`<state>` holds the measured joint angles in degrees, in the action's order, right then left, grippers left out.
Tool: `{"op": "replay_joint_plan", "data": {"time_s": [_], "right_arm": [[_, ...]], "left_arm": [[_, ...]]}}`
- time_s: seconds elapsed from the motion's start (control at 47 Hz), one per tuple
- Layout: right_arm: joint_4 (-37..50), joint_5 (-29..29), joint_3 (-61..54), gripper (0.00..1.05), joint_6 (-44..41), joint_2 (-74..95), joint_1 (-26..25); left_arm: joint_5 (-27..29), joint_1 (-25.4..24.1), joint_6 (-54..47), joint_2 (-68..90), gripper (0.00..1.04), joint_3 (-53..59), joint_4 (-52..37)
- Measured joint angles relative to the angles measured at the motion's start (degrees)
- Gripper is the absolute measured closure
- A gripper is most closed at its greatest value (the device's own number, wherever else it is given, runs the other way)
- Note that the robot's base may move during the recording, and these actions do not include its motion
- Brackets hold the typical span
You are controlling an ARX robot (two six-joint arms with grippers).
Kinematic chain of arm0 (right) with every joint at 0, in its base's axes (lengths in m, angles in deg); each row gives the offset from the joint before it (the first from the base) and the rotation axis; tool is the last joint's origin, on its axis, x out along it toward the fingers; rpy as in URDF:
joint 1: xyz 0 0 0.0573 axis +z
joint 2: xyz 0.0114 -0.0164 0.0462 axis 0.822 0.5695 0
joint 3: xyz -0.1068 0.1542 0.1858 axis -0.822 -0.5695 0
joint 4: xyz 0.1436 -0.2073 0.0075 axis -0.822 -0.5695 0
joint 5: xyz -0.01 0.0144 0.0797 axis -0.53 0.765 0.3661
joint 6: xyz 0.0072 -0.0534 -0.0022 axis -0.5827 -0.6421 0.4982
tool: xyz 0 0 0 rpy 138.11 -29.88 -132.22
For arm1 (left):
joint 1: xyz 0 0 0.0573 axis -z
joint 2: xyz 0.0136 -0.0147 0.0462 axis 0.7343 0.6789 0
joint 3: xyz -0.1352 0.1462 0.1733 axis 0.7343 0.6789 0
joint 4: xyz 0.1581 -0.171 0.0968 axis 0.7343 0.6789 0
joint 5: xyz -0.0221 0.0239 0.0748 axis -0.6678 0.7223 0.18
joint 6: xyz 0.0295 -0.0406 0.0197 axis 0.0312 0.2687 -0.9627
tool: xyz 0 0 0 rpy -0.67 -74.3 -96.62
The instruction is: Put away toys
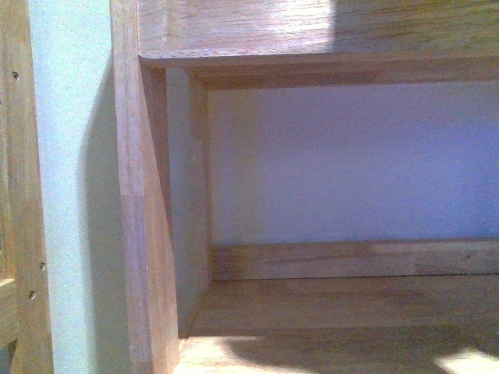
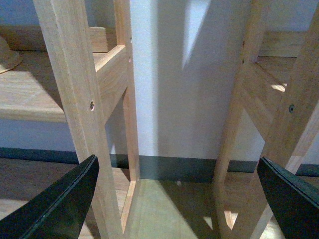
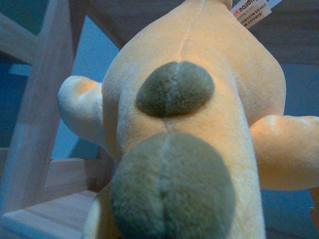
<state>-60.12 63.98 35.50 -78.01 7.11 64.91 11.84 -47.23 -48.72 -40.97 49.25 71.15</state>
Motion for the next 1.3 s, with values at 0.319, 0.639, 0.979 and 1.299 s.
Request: {"op": "replay_joint_plan", "data": {"time_s": [0.319, 0.639, 0.979, 1.299], "right_arm": [[-7.93, 0.20, 17.81, 0.97, 11.61, 18.01, -1.66], [-17.33, 1.49, 33.59, 0.97, 22.29, 29.70, 0.83], [-24.63, 3.54, 45.13, 0.97, 33.51, 40.59, 6.45], [-26.77, 5.31, 47.91, 0.97, 41.92, 47.28, 11.15]], "left_arm": [[0.00, 0.00, 0.00, 0.00, 0.06, 0.00, 0.00], [0.00, 0.00, 0.00, 0.00, 0.06, 0.00, 0.00], [0.00, 0.00, 0.00, 0.00, 0.06, 0.00, 0.00], [0.00, 0.00, 0.00, 0.00, 0.06, 0.00, 0.00]]}}
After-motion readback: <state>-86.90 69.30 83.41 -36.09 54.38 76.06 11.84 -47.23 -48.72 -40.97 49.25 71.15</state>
